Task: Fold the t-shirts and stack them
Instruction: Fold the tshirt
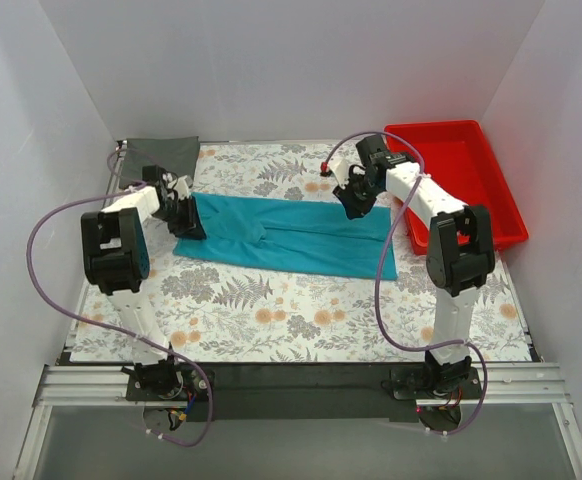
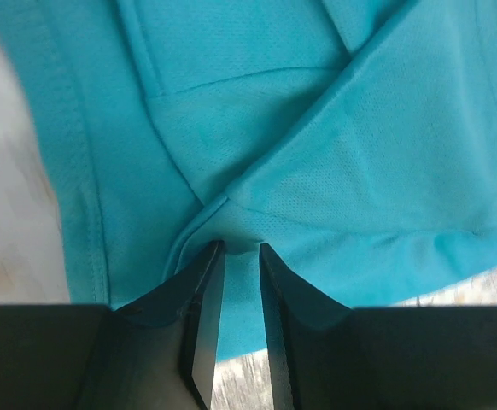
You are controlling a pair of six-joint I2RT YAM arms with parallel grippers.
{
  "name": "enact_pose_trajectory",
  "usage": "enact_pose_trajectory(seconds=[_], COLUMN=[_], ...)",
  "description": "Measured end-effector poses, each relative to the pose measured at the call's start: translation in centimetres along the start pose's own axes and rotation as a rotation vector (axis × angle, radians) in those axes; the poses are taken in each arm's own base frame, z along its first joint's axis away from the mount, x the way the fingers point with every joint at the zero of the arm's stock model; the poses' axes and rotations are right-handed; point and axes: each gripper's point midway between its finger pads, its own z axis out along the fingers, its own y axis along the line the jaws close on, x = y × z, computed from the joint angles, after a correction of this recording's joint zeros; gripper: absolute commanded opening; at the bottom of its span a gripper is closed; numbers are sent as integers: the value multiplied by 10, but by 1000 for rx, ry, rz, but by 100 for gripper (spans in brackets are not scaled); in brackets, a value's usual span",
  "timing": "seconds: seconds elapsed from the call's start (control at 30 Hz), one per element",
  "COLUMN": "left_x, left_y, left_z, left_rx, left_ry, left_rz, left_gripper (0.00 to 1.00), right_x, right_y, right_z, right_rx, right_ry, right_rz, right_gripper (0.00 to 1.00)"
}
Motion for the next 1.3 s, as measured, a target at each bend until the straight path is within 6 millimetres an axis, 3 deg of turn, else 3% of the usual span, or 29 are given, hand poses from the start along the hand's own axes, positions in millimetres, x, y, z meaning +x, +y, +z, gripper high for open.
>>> enact_pose_trajectory(seconds=[0.13, 0.27, 0.33, 0.47, 0.67, 0.83, 0.93, 1.07, 1.17, 1.23, 1.3], left_x=[-70, -147, -168, -178, -158, -128, -92, -51, -32, -28, -25], left_y=[-5, -12, -17, -32, -60, -76, -76, -72, -71, -80, -94], left_z=[20, 36, 35, 17, -28, -56, -57, -42, -33, -29, -24], left_rx=[-11, -21, -13, 23, 88, 118, 132, 156, 161, 168, 182], left_ry=[-82, -199, -237, -274, -302, -305, -254, -159, -105, -89, -79], left_rz=[104, 194, 213, 215, 203, 192, 170, 130, 111, 126, 155], left_gripper=[27, 34, 37, 38, 37, 37, 37, 36, 34, 34, 32], right_x=[-4, 23, 33, 42, 67, 87, 94, 98, 101, 103, 102], right_y=[-19, -31, -33, -32, -4, 46, 103, 195, 252, 278, 287], right_z=[16, 47, 56, 51, 40, 30, 27, 25, 21, 16, 12], right_rx=[28, 29, 26, 49, 32, -18, -99, -285, -442, -529, -575], right_ry=[12, 98, 128, 144, 181, 206, 226, 238, 248, 257, 253], right_rz=[20, 68, 84, 79, 58, 21, -46, -152, -190, -188, -169], right_gripper=[23, 22, 22, 21, 16, 15, 16, 19, 22, 22, 22])
